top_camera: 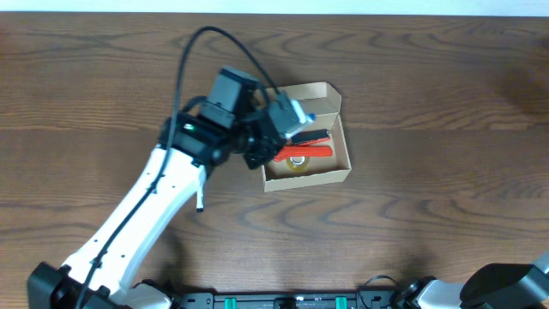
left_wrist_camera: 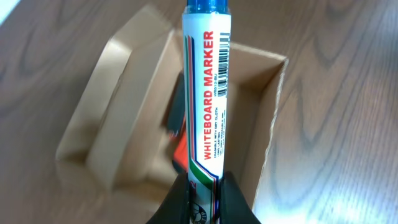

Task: Pack container
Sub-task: 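Lift the blue marker and lower it into the box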

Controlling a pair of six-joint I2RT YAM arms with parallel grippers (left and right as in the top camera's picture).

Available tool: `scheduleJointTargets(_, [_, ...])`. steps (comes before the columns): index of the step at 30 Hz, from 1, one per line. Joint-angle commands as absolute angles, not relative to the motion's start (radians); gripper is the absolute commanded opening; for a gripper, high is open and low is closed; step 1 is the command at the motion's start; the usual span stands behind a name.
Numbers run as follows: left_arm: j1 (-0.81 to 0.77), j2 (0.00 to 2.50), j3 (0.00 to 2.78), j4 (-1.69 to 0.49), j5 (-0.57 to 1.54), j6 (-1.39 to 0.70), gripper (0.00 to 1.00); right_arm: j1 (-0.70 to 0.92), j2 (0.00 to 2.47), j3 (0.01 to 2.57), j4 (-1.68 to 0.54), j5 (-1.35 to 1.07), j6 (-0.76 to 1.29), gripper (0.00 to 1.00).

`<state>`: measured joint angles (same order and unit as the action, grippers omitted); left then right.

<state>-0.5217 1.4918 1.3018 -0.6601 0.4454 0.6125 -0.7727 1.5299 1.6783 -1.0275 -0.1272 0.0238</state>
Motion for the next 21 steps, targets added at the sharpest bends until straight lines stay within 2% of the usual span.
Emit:
scheduleJointTargets(1, [-0.58,1.532,1.32,-0.616,0.398,0.696,0.06,-0.778,1.532,1.687,-1.026,-0.15,0.044,0.99])
scheduleJointTargets(8, [-0.622,1.633,1.322,-0.554,0.346,0.654,0.06,-0.778,1.532,1.687,-1.033,-0.15,0.043,0.99])
scheduleJointTargets(14, [-0.617,1.717,1.347,-0.661,0.214,0.7,0.06,-0.777,1.532,1.687,-1.033,-0.152,0.043,0.99])
scheduleJointTargets(21, [-0.607,1.739,1.359,-0.682,0.199,0.734,0.06,-0.777,1.532,1.687,-1.033,-0.17,0.028,0.99])
